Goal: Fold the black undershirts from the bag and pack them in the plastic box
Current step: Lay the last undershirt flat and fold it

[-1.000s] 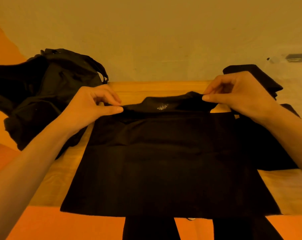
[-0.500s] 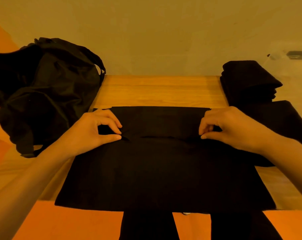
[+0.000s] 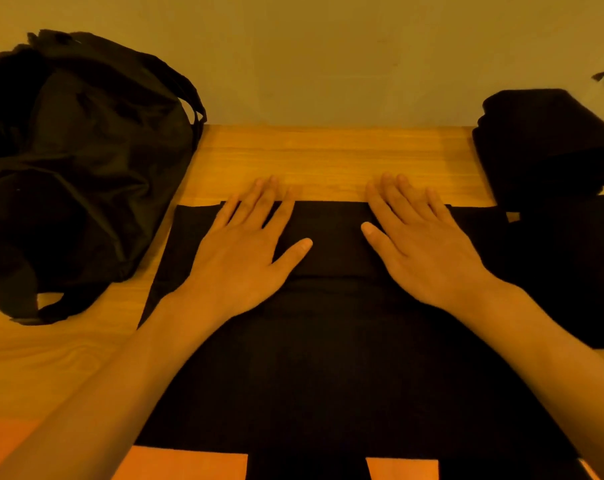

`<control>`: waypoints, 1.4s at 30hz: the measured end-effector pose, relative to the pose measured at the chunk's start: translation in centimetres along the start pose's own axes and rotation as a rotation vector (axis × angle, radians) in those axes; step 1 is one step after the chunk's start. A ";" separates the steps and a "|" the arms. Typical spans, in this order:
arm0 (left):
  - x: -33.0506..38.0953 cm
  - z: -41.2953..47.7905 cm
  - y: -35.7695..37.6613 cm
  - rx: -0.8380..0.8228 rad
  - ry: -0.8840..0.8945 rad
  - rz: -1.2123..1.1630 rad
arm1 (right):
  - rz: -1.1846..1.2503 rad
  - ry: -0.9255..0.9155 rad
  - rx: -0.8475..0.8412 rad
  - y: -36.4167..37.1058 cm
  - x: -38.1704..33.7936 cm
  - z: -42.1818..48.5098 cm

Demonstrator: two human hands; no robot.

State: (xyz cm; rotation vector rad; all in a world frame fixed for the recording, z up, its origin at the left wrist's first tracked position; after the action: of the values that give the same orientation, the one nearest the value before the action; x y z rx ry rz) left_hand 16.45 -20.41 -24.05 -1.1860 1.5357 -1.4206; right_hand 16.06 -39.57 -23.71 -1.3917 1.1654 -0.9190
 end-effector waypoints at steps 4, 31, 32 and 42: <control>-0.1 -0.5 0.0 0.057 0.030 0.030 | -0.021 -0.023 -0.017 0.4 1.0 0.2; -0.1 -12.1 1.1 0.195 -0.333 -0.096 | -0.101 -0.440 -0.036 0.9 -17.0 9.8; -0.1 -12.1 1.2 0.187 -0.333 -0.094 | -0.104 -0.424 -0.039 0.9 -16.9 10.0; -0.4 -12.7 1.2 0.214 -0.421 -0.122 | -0.030 -0.828 -0.082 0.4 -21.0 5.3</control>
State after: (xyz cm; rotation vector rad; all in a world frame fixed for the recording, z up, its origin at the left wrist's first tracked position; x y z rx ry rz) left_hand 4.55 -15.90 -23.62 -1.3594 1.0126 -1.2725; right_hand 16.24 -17.92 -23.51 -1.6251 0.5479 -0.2401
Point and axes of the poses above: each hand's wrist, its own z-axis towards the middle knuckle, its own y-axis out of the palm, x = y × z, the point moved 10 cm from there along z, towards the middle knuckle, and after that the axes turned 2 degrees about -z, right-handed, at the moved point
